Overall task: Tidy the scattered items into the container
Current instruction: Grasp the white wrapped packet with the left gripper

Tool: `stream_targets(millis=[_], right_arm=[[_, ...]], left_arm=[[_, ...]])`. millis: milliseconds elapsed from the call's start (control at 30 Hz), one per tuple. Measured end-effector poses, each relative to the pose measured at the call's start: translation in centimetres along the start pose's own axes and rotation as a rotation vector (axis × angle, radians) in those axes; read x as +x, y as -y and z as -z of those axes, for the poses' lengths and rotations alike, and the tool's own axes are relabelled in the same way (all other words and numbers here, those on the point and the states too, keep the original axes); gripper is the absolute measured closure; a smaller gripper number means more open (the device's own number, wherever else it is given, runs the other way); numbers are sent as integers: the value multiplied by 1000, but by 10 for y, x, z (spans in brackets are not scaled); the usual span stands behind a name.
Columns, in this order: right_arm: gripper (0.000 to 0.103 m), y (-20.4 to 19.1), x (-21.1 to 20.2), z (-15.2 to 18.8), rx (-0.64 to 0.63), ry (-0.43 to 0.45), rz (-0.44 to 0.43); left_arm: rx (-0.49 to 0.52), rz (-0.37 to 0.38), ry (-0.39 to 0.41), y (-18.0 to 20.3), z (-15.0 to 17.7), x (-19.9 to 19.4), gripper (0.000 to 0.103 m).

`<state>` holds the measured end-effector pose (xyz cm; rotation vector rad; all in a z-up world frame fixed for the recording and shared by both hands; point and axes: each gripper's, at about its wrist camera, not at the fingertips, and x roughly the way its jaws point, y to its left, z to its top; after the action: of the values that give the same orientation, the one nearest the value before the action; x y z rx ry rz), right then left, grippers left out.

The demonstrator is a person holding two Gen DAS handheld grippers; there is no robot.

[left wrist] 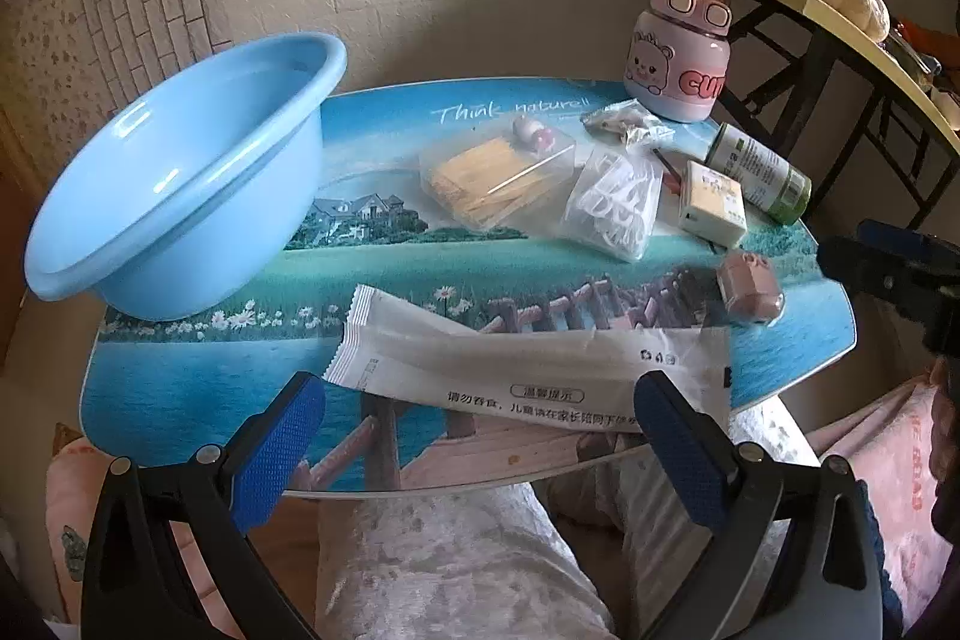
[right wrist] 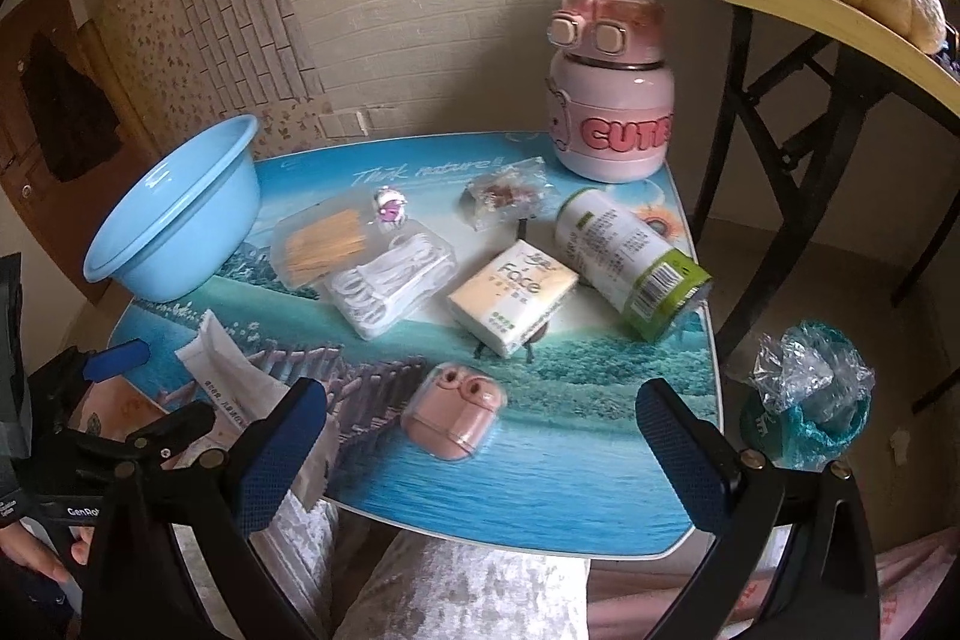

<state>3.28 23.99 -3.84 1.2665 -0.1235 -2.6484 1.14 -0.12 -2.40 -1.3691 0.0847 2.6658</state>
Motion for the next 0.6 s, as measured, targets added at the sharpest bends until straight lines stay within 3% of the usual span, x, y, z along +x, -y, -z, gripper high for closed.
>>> stream_targets(millis=[367,600], right_arm=[[0,11,4,1,22,-9,12],[0,21,6,0,31,-15,33]], left_arm=[[64,-3,-17,-5,4,10,0],[312,32,25,13,5,4,0]])
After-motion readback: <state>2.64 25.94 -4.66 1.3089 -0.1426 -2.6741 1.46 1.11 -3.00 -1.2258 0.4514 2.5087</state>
